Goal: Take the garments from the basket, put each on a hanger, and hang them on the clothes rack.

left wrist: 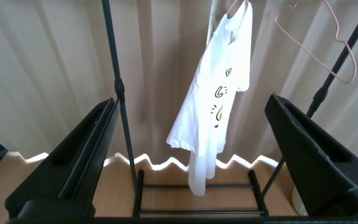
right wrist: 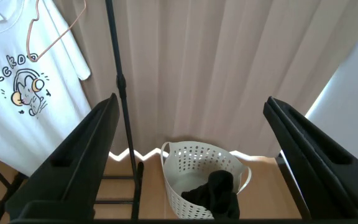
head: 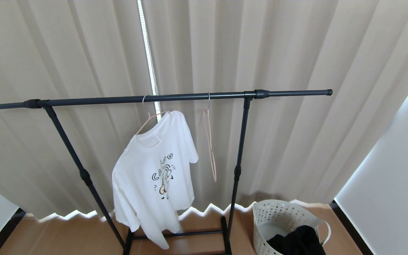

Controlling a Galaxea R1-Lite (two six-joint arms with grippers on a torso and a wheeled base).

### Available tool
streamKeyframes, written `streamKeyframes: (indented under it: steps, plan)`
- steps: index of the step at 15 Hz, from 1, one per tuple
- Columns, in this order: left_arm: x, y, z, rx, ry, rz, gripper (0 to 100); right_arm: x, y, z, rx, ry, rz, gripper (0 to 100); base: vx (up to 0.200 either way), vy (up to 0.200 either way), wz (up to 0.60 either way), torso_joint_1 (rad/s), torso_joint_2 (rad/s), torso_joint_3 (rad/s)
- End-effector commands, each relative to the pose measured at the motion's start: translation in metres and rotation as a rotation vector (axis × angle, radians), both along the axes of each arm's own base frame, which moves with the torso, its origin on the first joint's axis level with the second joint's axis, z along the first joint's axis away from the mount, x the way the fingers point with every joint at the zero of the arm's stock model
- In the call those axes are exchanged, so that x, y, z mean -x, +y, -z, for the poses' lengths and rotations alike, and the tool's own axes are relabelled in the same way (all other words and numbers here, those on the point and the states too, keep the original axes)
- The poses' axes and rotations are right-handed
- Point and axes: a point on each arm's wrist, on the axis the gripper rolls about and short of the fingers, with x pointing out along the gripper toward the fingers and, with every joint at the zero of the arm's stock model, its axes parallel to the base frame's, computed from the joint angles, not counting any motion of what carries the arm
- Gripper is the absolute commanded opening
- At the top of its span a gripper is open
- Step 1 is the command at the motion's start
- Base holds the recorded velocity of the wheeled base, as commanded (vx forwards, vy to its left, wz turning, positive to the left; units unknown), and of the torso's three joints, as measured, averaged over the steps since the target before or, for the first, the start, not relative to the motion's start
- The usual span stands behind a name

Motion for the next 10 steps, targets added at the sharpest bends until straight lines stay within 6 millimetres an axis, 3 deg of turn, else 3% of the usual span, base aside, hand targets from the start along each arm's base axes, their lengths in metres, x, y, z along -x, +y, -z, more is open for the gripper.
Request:
streamKeyframes:
  steps: [1, 5, 10]
  plan:
    - [-0.0001, 0.0, 0.0, 0.0, 0.001, 0.0, 100, 0.0001, 0.0, 0.0002, 0.002, -0.002, 0.0, 100, 0.0, 0.0, 0.0, 0.0, 0.0, 0.0]
    - [-0.0001, 0.0, 0.0, 0.0, 0.001, 0.0, 100, 0.0001, 0.0, 0.0002, 0.002, -0.002, -0.002, 100, 0.0, 0.0, 0.0, 0.0, 0.0, 0.0]
    - [-0.0001, 0.0, 0.0, 0.0, 0.001, -0.001, 100, 0.0001, 0.0, 0.0002, 0.0, -0.002, -0.002, 100, 0.0, 0.0, 0.0, -0.09, 0.21, 0.109]
